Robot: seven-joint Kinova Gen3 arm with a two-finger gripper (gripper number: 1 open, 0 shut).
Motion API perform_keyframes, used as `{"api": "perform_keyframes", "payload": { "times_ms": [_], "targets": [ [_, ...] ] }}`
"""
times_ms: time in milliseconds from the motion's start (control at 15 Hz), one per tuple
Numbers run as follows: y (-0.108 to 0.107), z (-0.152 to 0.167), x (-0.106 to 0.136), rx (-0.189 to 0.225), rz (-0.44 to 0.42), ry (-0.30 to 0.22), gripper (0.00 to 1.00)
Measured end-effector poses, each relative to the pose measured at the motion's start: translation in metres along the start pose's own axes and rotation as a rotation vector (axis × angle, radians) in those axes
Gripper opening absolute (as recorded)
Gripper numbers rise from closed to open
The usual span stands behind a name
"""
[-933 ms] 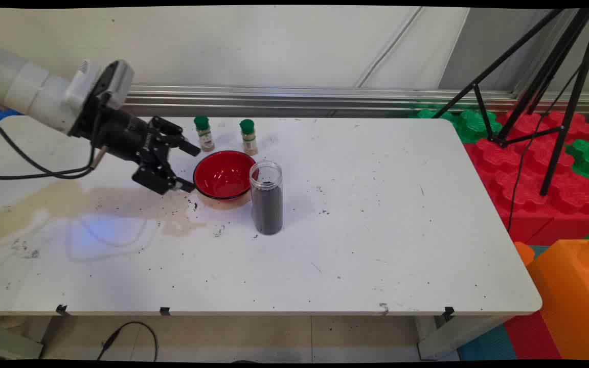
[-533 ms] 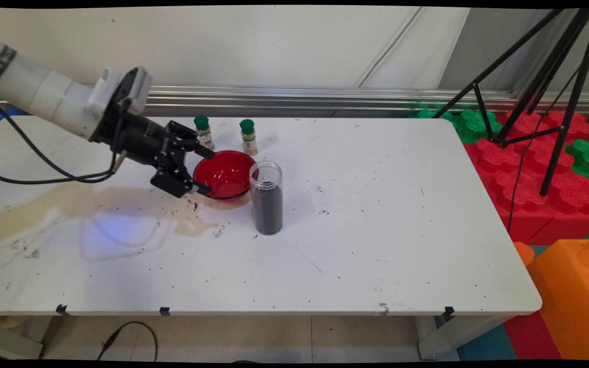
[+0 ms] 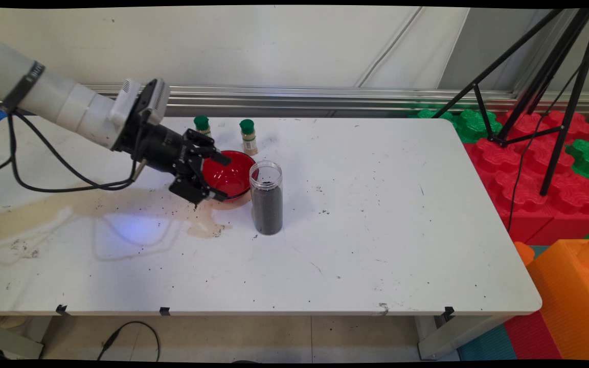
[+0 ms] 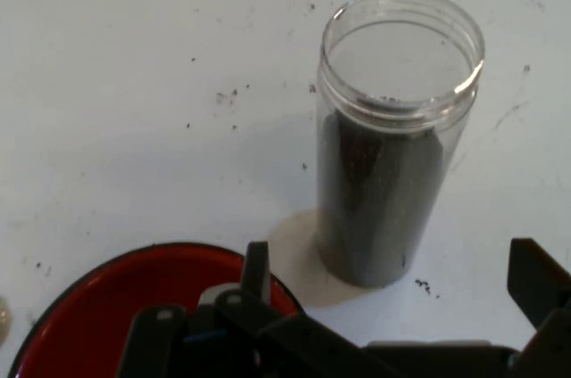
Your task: Pick up the black seasoning powder from the table
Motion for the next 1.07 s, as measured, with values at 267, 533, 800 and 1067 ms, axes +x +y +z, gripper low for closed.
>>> {"api": "perform_keyframes", "payload": {
  "times_ms": [267, 533, 800, 1067],
  "targets": [
    [-0.002, 0.015, -0.005, -0.014, 0.002, 0.029, 1.00],
    [-0.003, 0.029, -0.011, -0.030, 0.007, 0.059, 1.00],
    [-0.002, 0.048, -0.021, -0.048, 0.019, 0.097, 1.00],
    [-0.002, 0.068, -0.028, -0.055, 0.030, 0.135, 1.00]
  ]
}}
